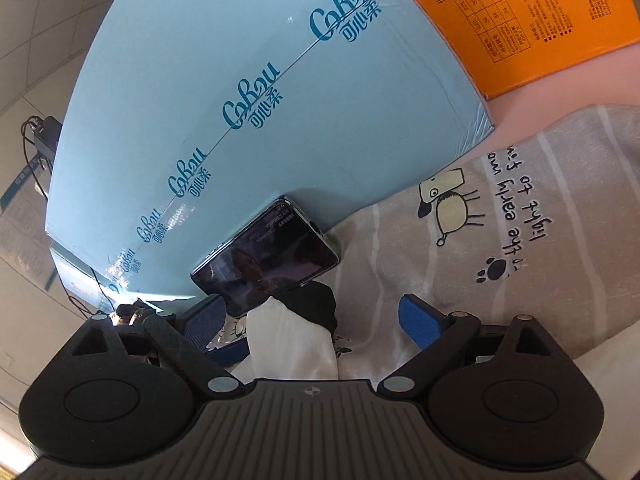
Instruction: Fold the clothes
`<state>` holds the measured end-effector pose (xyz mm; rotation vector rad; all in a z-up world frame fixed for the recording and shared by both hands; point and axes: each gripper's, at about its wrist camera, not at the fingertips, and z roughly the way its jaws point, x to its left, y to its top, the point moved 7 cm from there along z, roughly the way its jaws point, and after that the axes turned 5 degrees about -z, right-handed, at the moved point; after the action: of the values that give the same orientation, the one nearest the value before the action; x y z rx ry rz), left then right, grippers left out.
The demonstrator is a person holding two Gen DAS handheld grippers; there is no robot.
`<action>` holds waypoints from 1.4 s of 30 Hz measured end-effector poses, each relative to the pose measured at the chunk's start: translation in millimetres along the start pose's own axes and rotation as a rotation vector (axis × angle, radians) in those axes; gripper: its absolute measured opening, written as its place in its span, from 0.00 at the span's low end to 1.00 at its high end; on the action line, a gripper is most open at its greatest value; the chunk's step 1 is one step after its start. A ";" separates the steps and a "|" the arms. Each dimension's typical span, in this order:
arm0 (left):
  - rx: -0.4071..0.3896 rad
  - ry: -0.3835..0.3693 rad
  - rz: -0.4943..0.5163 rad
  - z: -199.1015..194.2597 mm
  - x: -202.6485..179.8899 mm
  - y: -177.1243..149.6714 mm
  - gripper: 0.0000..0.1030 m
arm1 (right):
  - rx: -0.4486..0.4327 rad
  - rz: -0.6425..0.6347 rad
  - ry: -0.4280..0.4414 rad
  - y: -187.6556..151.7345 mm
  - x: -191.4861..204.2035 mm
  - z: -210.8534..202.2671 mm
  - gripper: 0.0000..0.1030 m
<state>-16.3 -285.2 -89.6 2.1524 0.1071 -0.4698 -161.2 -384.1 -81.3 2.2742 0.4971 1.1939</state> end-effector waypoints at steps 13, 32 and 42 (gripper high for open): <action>-0.043 -0.063 -0.015 -6.1 0.5 6.0 0.78 | 0.004 -0.290 0.231 -20.7 55.8 6.1 0.16; -0.247 -0.133 0.472 -77.3 -66.6 -2.9 0.12 | -0.004 -0.497 0.388 -32.0 72.6 -56.0 0.13; -0.163 -0.103 0.711 -116.4 -134.5 -68.8 0.13 | 0.040 -0.711 0.332 -99.3 93.7 -124.5 0.13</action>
<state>-123.6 -138.4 -32.2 1.8447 -0.6363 -0.1439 -222.1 -220.5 -20.9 1.6756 1.3261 1.1657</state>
